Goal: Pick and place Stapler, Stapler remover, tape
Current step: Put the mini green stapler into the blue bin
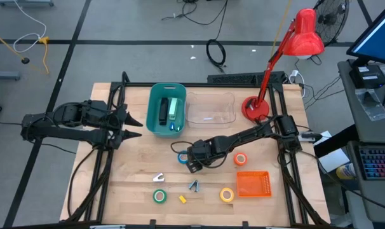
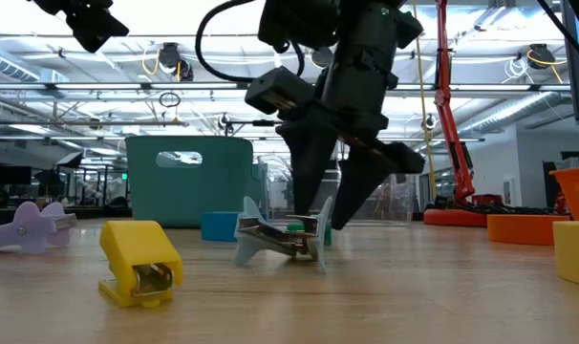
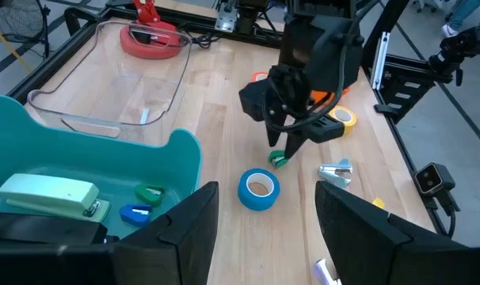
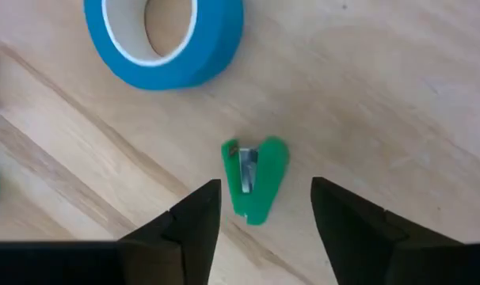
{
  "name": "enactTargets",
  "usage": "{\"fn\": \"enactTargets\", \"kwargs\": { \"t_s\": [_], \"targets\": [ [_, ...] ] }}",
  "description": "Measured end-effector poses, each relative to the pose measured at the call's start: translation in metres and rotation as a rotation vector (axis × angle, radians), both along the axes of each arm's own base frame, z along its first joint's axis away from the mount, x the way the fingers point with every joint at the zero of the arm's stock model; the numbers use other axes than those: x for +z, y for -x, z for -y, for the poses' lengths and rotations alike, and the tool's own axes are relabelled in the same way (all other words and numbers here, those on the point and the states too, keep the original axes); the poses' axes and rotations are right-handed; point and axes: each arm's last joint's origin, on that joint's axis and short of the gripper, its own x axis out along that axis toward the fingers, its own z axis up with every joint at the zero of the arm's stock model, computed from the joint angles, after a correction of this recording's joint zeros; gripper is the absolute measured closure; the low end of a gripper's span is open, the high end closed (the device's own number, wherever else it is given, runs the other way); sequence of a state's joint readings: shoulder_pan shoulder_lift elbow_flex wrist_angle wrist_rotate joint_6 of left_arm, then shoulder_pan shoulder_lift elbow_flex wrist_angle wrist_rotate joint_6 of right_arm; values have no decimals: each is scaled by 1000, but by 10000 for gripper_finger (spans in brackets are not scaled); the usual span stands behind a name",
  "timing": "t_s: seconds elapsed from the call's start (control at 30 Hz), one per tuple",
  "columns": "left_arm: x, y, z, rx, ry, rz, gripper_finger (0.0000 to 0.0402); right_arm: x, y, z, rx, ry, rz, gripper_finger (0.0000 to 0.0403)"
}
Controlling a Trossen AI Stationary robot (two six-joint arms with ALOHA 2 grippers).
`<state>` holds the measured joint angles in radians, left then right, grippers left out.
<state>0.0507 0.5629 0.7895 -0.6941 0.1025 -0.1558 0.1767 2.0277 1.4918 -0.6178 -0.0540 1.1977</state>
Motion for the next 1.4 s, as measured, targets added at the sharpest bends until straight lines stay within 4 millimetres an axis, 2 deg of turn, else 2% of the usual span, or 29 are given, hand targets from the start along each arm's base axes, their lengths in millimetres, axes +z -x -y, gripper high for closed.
{"fn": "enactTargets", "kwargs": {
  "t_s": [0.57,0.9,1.07,1.4],
  "targets": [
    [0,0,-2,52,-31,3,188,0,-2,-6,-4,-14,42,179],
    [1,0,-2,55,-25,6,188,-31,10,-5,-58,-89,93,176],
    [1,-1,-2,56,-24,10,188,-40,16,-5,-54,-93,65,185],
    [1,-1,-2,62,-27,15,188,-40,17,-6,-5,-112,57,218]
  ]
}}
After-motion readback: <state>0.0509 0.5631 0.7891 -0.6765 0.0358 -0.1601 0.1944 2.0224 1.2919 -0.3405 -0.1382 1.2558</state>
